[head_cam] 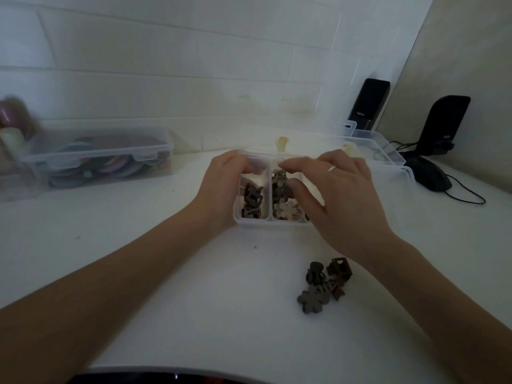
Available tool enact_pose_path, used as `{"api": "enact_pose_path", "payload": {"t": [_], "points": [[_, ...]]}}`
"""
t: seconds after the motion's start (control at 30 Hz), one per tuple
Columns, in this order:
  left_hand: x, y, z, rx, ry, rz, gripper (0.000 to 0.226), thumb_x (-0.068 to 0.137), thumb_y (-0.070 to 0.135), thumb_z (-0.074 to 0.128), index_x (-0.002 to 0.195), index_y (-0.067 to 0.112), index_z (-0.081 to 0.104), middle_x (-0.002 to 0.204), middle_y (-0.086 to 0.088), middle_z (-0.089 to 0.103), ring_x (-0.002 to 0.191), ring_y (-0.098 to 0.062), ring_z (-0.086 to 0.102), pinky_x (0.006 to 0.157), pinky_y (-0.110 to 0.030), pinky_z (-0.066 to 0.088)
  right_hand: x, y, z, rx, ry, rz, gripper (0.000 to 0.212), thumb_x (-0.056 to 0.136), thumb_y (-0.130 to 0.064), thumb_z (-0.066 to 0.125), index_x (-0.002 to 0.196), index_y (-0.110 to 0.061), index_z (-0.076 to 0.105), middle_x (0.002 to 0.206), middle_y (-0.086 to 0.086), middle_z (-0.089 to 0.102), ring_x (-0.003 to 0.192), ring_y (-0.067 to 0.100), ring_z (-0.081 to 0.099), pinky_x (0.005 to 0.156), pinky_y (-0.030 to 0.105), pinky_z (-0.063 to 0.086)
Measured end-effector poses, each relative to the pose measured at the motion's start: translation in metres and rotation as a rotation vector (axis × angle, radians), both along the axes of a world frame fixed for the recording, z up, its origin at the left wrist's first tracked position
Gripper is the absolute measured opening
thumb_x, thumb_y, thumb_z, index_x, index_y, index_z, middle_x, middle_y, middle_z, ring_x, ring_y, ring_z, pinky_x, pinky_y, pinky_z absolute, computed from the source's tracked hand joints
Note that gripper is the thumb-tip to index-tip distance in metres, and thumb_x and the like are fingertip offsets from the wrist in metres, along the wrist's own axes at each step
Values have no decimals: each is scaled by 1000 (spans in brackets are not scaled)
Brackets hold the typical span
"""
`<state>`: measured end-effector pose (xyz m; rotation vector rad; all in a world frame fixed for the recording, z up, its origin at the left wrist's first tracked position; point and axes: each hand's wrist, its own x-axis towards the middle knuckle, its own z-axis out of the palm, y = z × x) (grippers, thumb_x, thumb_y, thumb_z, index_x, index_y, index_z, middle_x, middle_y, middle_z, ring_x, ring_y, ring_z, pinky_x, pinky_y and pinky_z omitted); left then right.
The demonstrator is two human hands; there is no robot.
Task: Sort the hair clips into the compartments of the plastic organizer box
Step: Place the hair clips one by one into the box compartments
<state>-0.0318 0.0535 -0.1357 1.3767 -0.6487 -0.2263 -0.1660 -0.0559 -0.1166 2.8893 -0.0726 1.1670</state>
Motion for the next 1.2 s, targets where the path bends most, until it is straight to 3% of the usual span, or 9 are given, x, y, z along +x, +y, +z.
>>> {"api": "enact_pose_path", "payload": {"t": [0.1, 0.2, 0.3, 0.43, 0.57, 0.67, 0.8, 0.93, 1.2], "points": [[-1, 1, 0, -11, 27, -20, 34, 59, 17, 45, 77, -5, 63, 88, -16, 61, 78, -18, 59, 59, -21, 51, -4, -1, 4, 41, -75, 62, 21, 92, -26, 48, 103, -23, 65, 97, -8, 67, 92, 16, 54, 81, 32, 33], [3, 2, 0, 10, 43, -23, 33, 59, 17, 45, 77, -2, 64, 90, -13, 63, 82, -24, 57, 66, -30, 51, -13, -4, 12, 178, -3, 213, 23, 87, -35, 53, 81, -20, 69, 64, -8, 62, 61, 6, 51, 63, 21, 39], [7, 6, 1, 36, 129, -36, 28, 56, 20, 47, 72, 7, 65, 91, -11, 64, 80, -26, 55, 67, -35, 47, -23, -5, 26, 253, 219, 277, 34, 81, -50, 57, 64, -22, 67, 38, -9, 38, 39, 11, 40, 44, 12, 31], [8, 8, 1, 54, 174, -33, 25, 55, 22, 47, 67, 12, 67, 81, -6, 62, 79, -24, 55, 66, -33, 46, -34, -9, 41, 429, 718, 304, 36, 61, -62, 64, 70, -28, 69, 41, -3, 39, 38, 9, 30, 44, 17, 27], [6, 8, 2, 62, 180, -32, 22, 55, 22, 46, 61, 16, 67, 71, -1, 60, 73, -22, 55, 64, -30, 46, -36, -6, 39, 412, 933, 207, 25, 67, -54, 70, 84, -36, 66, 44, -5, 45, 39, 7, 34, 45, 15, 28], [5, 8, 1, 54, 211, -75, 25, 55, 21, 46, 69, 11, 64, 73, -4, 60, 65, -19, 57, 55, -24, 47, -34, -1, 35, 327, 976, 110, 24, 69, -54, 71, 87, -39, 65, 46, -15, 50, 41, 3, 43, 47, 15, 30], [6, 8, 2, 28, 180, -74, 24, 54, 19, 46, 67, 10, 65, 79, -2, 63, 68, -17, 57, 59, -27, 47, -33, 4, 35, 272, 995, 18, 29, 65, -60, 69, 83, -38, 67, 51, -37, 50, 48, -10, 48, 49, 17, 31], [6, 8, 2, 8, 153, -64, 26, 53, 19, 47, 69, 8, 64, 89, -6, 63, 73, -18, 56, 65, -29, 46, -32, 3, 35, 287, 959, 53, 27, 66, -56, 71, 77, -32, 70, 44, -17, 55, 43, -1, 51, 53, 21, 43], [11, 8, -1, -5, 75, -48, 27, 56, 17, 46, 72, 3, 63, 93, -10, 64, 78, -22, 57, 67, -31, 47, -31, 6, 27, 240, 827, 165, 15, 75, -38, 71, 84, -33, 61, 53, -9, 57, 49, 1, 50, 53, 22, 44]]}}
